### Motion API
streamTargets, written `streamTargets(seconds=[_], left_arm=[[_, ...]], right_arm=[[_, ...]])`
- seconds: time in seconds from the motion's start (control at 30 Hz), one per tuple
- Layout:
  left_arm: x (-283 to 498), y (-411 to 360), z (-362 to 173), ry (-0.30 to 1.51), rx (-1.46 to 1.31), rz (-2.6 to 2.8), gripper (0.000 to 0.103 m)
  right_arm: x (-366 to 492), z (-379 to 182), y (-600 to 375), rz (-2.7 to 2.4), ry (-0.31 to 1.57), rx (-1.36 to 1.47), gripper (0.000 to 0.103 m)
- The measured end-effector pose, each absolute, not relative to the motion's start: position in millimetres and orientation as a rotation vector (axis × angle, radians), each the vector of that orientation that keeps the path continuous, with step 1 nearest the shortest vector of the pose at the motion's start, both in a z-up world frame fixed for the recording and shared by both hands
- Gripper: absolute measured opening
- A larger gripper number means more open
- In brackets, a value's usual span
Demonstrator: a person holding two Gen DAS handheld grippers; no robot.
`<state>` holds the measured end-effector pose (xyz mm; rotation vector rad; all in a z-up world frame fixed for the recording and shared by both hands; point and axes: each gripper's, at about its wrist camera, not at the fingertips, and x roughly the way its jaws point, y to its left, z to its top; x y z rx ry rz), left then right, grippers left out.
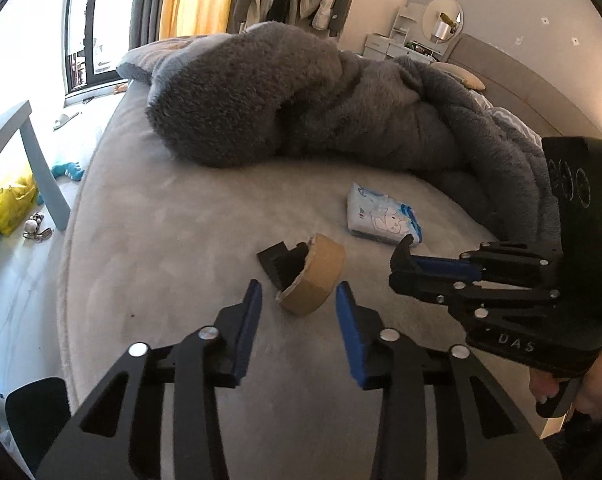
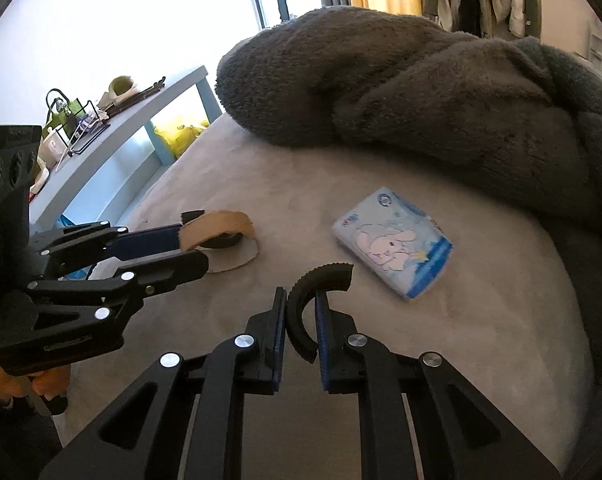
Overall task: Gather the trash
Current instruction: 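Grasp the black curved piece with the right tool while the left tool grasps the tan tape roll, then drop the tape roll into the bin from the left tool while the right tool carries the piece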
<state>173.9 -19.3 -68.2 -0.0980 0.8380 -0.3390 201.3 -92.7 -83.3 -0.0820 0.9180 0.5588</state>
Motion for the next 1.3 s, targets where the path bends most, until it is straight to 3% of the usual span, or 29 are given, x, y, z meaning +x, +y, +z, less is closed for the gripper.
streamTargets(seconds=[0.1, 0.5, 0.8, 1.3], left_arm=[[177, -22, -70, 0.844, -0.097, -0.332, 0.029], [177, -24, -65, 0.900, -0.168, -0.318, 0.028], [161, -17, -58, 0.939, -0.167, -0.337, 0.021], [116, 40, -46, 0.939, -0.235, -0.298, 0.020]], right_arm=[[201, -84, -99, 0.555, 0.918, -0.078, 0.014], [200, -82, -102, 0.585, 0.919, -0.029, 0.014], [196, -76, -94, 0.624, 0.918, 0.013, 0.014], [193, -62, -88, 0.633, 0.896, 0.036, 0.014]])
